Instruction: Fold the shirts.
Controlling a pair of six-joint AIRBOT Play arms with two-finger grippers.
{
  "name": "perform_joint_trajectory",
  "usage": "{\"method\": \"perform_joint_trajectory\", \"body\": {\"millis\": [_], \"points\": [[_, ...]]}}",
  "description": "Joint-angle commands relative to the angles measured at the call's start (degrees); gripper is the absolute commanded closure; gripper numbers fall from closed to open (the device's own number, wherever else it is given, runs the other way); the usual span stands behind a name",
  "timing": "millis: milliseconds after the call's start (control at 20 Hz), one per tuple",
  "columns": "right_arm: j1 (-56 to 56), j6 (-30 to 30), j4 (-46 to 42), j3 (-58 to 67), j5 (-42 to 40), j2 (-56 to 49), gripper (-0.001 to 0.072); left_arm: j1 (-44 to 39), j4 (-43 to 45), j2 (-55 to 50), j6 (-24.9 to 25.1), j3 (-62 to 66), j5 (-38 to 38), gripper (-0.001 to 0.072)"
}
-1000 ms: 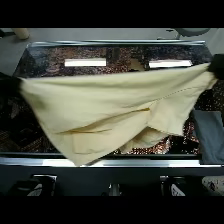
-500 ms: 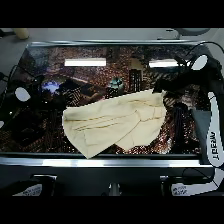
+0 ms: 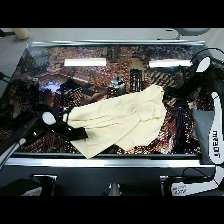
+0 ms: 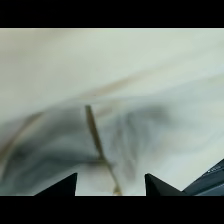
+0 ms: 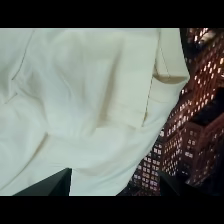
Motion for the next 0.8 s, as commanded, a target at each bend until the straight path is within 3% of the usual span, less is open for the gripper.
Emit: {"method": "perform_joint_trajectory", "body": {"millis": [0, 100, 150, 200, 250, 450, 750], "points": [[-0.17, 0.0, 0.59, -0.02, 1.57, -0.02, 0.0157, -6.69, -5.9, -0.59, -1.68, -4.42, 8.68, 0.0218], [-0.17, 0.0, 0.57, -0.02, 1.62, -0.02, 0.0157, -7.52, -5.9, -0.59, -3.98, -4.42, 11.26, 0.0275], [-0.17, 0.0, 0.57, -0.02, 1.77, -0.02, 0.0157, -7.48, -5.9, -0.57, -4.98, -4.39, 11.76, 0.0402], [-0.17, 0.0, 0.59, -0.02, 1.79, -0.02, 0.0157, -7.15, -5.88, -0.44, -4.92, -4.2, 11.74, 0.0576], [-0.17, 0.0, 0.57, -0.02, 2.01, -0.02, 0.0157, -6.56, -5.88, 0.07, -4.2, -3.61, 11.47, 0.0683], [-0.17, 0.0, 0.59, -0.02, 1.42, -0.02, 0.0158, -0.85, -5.09, 4.42, 0.11, 1.99, 5.99, 0.0683], [-0.17, 0.02, 1.6, -0.07, 1.57, -0.02, 0.0158, 5.86, 9.73, 5.44, 0.24, 3.8, -4.7, 0.0683]]}}
